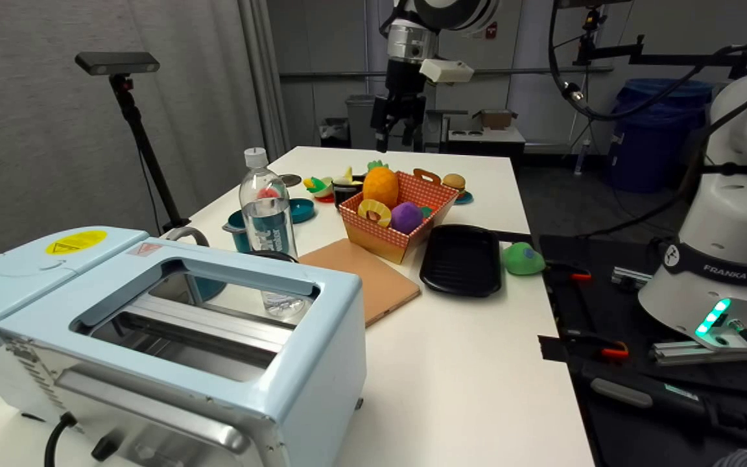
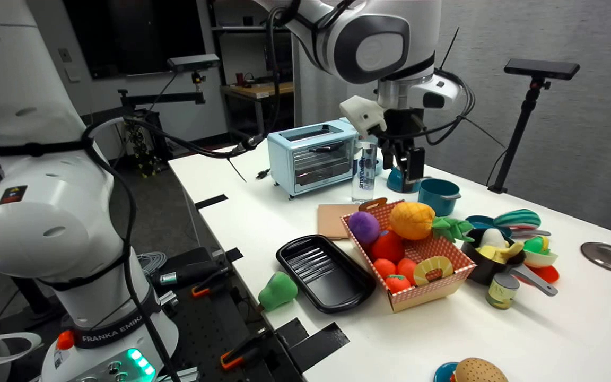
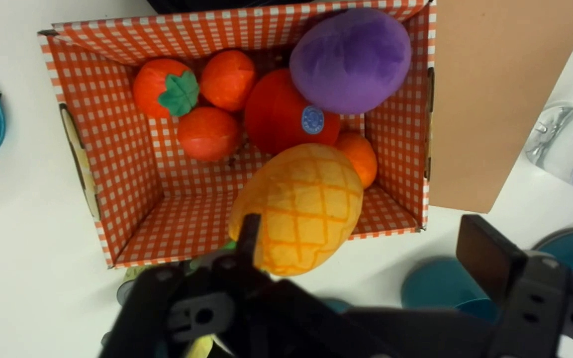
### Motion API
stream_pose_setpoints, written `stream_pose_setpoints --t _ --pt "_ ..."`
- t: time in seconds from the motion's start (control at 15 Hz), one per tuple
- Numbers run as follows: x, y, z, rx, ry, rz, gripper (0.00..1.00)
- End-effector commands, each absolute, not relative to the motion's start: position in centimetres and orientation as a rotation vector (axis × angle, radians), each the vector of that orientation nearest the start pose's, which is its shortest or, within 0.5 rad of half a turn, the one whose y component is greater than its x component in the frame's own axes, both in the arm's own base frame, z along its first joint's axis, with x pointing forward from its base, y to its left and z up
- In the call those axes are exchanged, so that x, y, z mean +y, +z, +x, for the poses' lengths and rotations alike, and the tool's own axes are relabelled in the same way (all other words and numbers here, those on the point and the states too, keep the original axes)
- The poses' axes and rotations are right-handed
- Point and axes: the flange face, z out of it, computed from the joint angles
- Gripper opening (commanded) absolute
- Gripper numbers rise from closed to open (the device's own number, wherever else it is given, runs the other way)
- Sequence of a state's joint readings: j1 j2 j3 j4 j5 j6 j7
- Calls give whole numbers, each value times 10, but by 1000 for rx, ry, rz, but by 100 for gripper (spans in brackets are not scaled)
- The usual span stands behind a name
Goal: Put the pineapple plush toy on the counter then put the banana plush toy in the box
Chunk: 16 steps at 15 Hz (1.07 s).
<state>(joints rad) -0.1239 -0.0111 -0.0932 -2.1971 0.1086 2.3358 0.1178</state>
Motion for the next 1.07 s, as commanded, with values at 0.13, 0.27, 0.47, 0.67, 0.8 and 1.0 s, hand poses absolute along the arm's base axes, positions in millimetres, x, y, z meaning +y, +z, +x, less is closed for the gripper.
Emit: stream_pose_setpoints --t 0.13,0.27,0.47,0.67,0.8,1.0 --pt "-125 388 553 631 -221 -2991 100" --pt "-123 381 556 633 -211 -2991 100" --pt "-125 370 559 640 -193 -2991 100" --pt "-128 359 563 645 -171 -2992 100" --pt "-130 354 567 648 -165 -2993 100" --pt "-138 347 574 651 -164 -3000 100"
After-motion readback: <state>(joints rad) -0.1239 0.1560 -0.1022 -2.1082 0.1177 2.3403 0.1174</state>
